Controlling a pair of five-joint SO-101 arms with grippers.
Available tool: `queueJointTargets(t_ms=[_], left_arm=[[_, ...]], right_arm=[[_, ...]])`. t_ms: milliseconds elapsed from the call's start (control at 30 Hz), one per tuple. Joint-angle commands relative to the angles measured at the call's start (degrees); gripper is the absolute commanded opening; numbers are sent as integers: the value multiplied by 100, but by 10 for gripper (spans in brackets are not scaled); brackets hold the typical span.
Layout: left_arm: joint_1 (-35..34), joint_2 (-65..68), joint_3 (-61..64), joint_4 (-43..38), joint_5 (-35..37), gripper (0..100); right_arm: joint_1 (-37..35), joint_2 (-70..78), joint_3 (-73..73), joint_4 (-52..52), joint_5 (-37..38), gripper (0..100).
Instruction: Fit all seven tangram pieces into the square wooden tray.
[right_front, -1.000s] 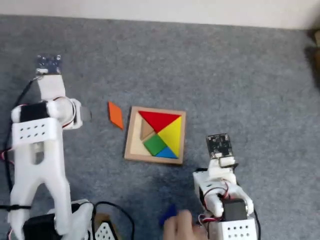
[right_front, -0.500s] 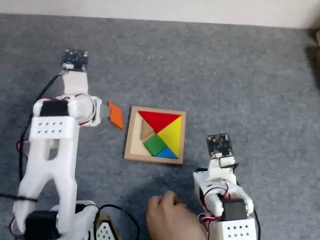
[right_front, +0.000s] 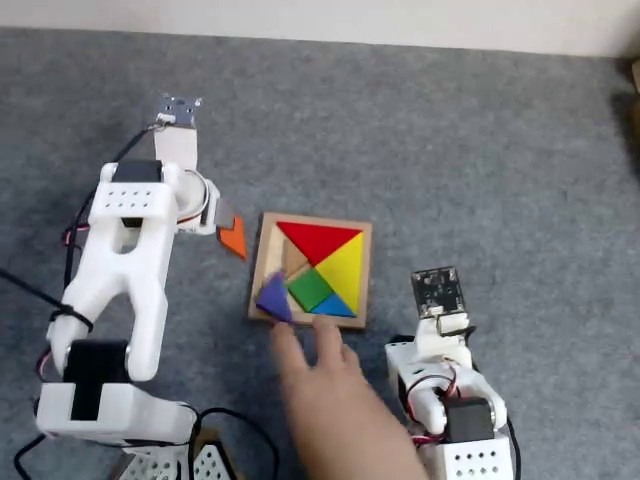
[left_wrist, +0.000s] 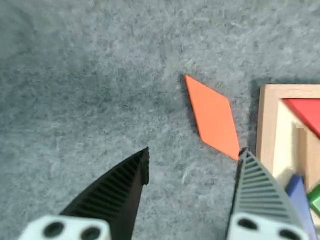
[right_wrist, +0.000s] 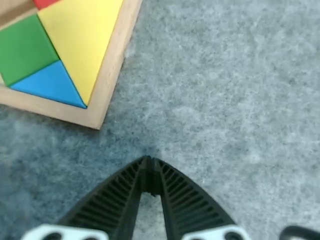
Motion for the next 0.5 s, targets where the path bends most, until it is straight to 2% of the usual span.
queueJointTargets(t_ms=[0, 133, 267, 467], left_arm=[[110, 40, -321, -202, 79, 277], [110, 338, -435, -510, 79, 278], [119, 1156, -1121, -501, 79, 278], [163, 2369, -2431, 343, 79, 278]], right_arm=[[40, -75, 655, 40, -18, 5], [40, -75, 655, 40, -18, 5], [40, -75, 655, 40, -18, 5], [40, -75, 655, 40, -18, 5]])
